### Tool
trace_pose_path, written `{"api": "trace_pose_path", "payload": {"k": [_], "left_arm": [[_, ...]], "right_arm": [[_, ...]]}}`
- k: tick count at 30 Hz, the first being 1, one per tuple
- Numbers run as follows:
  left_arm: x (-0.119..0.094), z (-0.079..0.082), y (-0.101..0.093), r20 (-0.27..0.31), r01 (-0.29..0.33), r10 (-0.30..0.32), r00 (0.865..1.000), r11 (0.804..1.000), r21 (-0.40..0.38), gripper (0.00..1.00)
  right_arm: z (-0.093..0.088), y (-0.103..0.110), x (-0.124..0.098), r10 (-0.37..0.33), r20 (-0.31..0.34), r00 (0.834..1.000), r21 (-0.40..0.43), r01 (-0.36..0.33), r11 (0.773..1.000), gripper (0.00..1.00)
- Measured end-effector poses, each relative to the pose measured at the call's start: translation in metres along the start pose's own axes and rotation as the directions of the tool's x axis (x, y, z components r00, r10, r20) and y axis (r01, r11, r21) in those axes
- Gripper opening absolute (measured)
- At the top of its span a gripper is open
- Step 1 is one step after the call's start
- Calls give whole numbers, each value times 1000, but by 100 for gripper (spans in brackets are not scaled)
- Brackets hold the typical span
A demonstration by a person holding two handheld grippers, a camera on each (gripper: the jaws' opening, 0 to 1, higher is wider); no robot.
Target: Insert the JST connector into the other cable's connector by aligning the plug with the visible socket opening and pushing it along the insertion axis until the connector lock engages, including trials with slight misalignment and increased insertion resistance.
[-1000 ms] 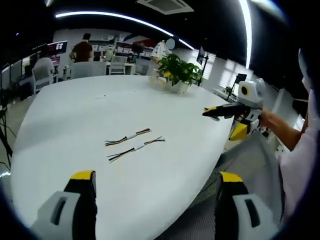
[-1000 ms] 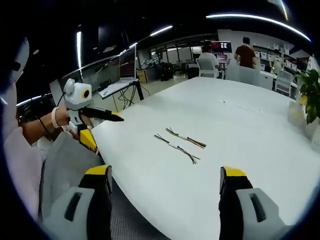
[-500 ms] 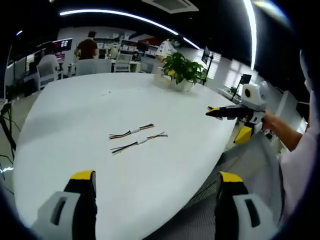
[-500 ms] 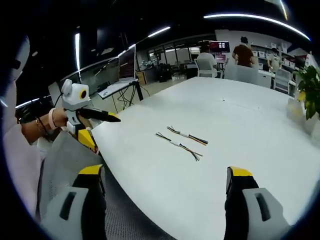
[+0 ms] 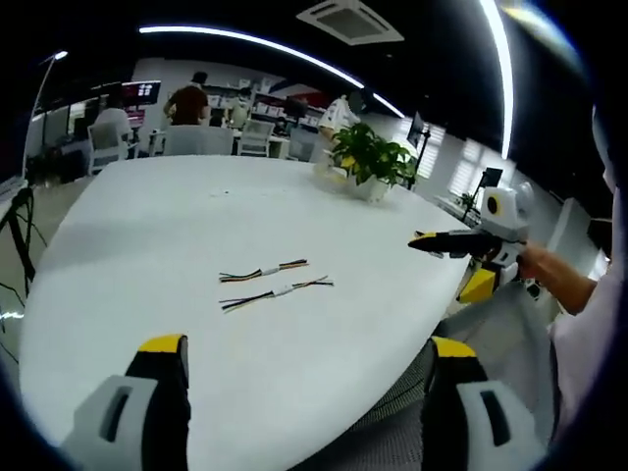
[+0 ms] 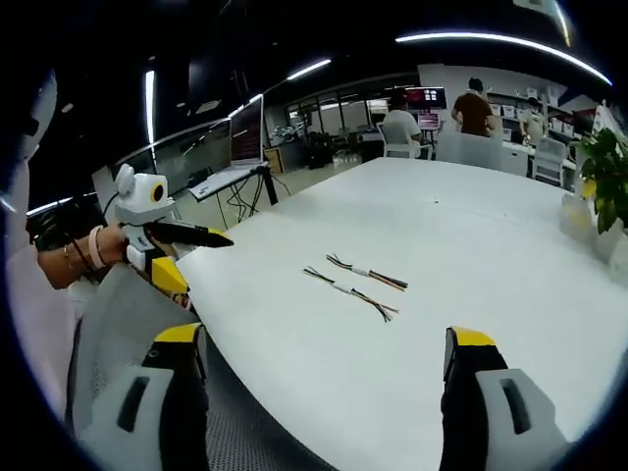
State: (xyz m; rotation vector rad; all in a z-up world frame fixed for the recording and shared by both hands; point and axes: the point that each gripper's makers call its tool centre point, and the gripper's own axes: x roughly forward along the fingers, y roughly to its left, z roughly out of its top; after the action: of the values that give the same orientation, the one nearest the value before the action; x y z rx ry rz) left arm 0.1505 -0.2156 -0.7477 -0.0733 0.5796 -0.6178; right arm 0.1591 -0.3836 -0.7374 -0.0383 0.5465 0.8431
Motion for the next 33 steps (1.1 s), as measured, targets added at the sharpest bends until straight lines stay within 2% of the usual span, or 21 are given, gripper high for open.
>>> {"api": "trace_pose_path", "payload": {"k": [6,14,22,33], "left_arm": [[-1,3,2,18,-9,9,1000,1000,2,99],[-1,6,2,21,-9,9,1000,1000,7,99],[4,16,-1,34,-10,9,999,1000,26,99],[3,15,1,27,-23,22,999,999,31,99]], "right_arm": [[-6,1,1,-3,-3,1000,1,3,1000,98],[3,-4,0,-13,31,999,-12,13,1000,97],[7,-10,-3,-28,43,999,-17,29,999,97],[9,-10,0,-29,50,998,-36,31,999,96]]}}
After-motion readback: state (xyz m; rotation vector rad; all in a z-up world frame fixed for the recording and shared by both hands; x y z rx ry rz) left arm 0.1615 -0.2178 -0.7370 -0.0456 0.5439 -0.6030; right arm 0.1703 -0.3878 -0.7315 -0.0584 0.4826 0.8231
